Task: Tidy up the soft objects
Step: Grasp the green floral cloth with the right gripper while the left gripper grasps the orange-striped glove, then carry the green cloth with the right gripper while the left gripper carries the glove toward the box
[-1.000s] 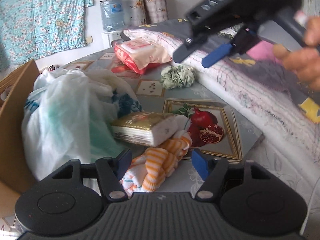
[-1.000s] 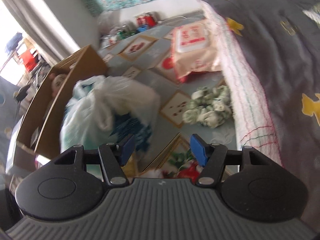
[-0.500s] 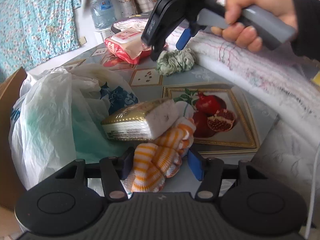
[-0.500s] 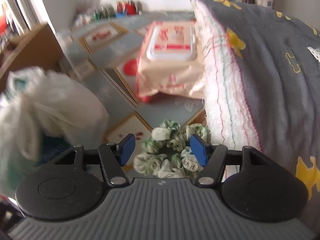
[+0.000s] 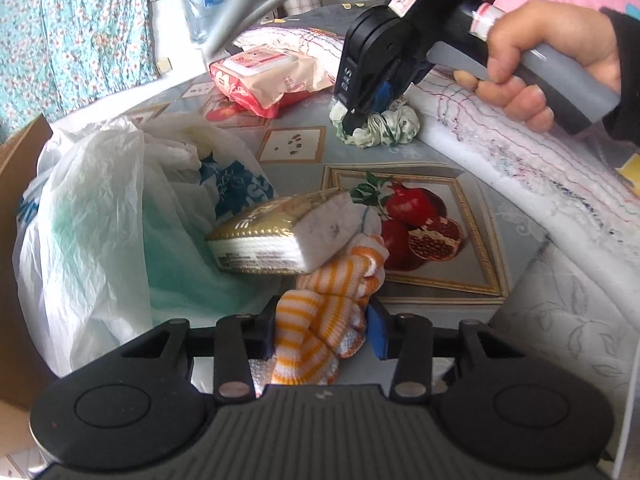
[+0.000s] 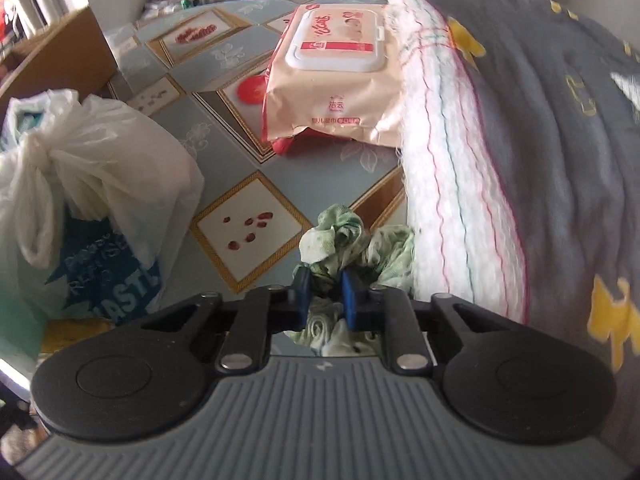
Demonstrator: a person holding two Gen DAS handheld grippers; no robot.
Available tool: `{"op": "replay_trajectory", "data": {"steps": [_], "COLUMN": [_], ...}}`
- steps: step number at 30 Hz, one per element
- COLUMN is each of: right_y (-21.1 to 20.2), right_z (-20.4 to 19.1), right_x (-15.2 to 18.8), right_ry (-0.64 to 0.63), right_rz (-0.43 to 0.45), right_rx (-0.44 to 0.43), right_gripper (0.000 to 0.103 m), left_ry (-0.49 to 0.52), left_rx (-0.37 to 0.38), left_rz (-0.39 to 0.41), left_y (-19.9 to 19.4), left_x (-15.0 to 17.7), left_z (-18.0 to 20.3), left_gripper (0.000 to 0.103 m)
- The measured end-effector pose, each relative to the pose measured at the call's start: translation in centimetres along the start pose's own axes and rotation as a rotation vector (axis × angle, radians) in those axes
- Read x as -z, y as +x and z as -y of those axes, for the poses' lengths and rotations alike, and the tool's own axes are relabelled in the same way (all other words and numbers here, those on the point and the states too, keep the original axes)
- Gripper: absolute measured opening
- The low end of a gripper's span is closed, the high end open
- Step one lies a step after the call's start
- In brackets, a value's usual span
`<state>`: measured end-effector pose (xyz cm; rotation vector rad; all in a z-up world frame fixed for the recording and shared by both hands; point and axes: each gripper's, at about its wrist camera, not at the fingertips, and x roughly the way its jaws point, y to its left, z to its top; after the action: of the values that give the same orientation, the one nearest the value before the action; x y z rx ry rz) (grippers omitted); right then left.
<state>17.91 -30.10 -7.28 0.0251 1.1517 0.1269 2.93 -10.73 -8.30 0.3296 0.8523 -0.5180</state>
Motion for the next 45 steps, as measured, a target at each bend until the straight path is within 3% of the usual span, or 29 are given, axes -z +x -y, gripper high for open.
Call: {"op": "replay_trajectory", "data": {"steps": [9, 15, 20, 28, 34, 40, 45], "right_y": [-5.1, -8.3, -9.9, -10.4, -10.9, -12.2, -14.6], "right_z": [1.7, 0.8, 0.2, 0.2, 1.3, 1.9, -0.3], "right_x": [1.2, 1.6, 2.0, 2.9, 3.3, 3.1, 1.5], "right_ry": [0.247, 0.264, 0.252, 0.267, 0.287, 0.312, 0.264], "right_rz": [0.076, 0.137, 0.160, 0.162, 0.173, 0.200, 0.247], "right_rx": [-0.269, -0.357, -0.383, -0.400, -0.404, -0.446, -0.518], "right_gripper": [0.011, 0.011, 0.011, 0.011, 0.011, 0.011, 0.011], "left_ry": [-0.222, -0.325, -0.349, -0.429, -0.419, -0.411, -0.434], "left_rx": [0.196, 0.244, 0.206, 0.167, 0.178, 0.149, 0.107], "left_rz": [-0.048, 0.016, 0.070, 0.067, 0.074, 0.144, 0.247], "left_y": [-2.3, -4.8, -6.0, -4.7, -4.0, -7.2, -12.2], "left_x": [0.6, 0.4, 0.3, -0.1, -1.3, -1.1, -1.0], "left_z": [-3.2, -4.9, -5.7, -7.1, -6.6, -6.9, -8.9], "left_gripper": [0.042, 0.042, 0.042, 0.042, 0.042, 0.042, 0.042]}}
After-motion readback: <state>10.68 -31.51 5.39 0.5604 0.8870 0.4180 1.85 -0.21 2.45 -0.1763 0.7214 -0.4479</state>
